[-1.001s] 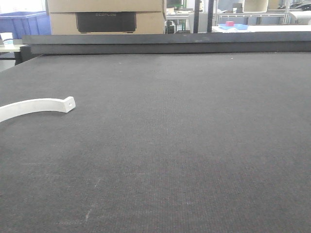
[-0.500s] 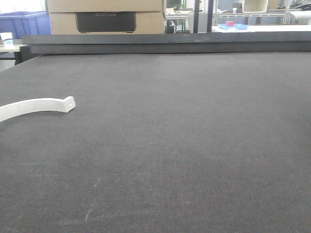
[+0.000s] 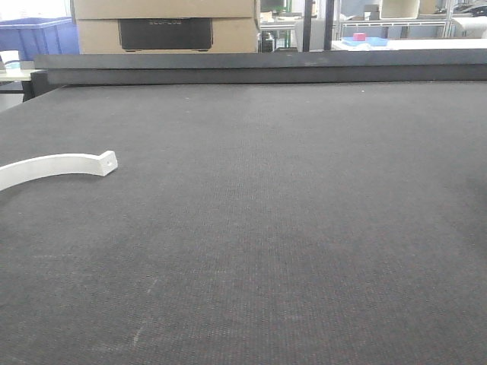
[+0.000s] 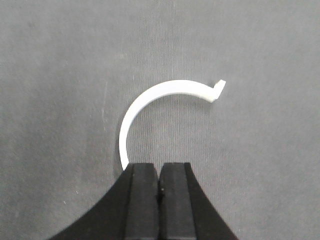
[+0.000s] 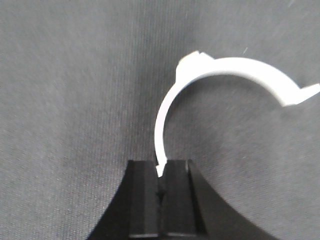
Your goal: Grab PVC pipe and place in blue bin
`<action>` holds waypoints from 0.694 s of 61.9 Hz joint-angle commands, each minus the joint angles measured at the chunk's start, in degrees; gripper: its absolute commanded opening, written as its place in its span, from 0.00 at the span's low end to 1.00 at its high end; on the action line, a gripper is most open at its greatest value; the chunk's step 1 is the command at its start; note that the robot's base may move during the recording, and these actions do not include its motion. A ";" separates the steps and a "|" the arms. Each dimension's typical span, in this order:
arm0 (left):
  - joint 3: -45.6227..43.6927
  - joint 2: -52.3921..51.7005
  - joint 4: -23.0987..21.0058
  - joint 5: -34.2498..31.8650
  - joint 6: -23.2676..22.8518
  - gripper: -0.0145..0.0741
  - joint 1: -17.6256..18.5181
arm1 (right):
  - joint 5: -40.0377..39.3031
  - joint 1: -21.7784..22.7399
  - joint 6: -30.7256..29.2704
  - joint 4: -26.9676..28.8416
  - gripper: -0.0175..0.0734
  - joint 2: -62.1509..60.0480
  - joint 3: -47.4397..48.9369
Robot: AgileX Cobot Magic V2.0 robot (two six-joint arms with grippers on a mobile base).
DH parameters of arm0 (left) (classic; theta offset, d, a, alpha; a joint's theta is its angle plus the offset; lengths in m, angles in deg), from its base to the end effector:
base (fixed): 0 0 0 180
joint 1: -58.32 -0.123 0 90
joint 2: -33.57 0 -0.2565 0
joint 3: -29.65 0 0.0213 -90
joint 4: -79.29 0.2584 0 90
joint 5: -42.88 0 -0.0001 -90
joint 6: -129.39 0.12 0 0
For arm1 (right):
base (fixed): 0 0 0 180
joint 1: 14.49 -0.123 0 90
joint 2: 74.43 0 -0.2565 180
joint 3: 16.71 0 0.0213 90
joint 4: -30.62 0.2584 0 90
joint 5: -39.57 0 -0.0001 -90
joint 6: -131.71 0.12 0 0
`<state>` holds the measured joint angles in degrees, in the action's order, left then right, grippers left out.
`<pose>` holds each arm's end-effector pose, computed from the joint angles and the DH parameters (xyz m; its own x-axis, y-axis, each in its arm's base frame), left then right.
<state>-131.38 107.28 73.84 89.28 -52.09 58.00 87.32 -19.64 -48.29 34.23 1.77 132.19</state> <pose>0.2658 -0.0068 0.2880 -0.7546 -0.0954 -0.6492 -0.0295 0.9933 -0.1117 0.2410 0.0273 0.2069 -0.9064 -0.0392 -0.4206 -0.0709 0.9957 0.0601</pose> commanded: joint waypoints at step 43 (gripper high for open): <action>2.03 0.87 -4.57 1.57 -0.23 0.04 0.00 | 12.71 -0.04 11.49 -0.83 0.22 22.15 16.57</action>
<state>-129.43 108.28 70.72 90.52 -52.09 58.00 98.81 -19.64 -39.07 34.36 22.09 147.20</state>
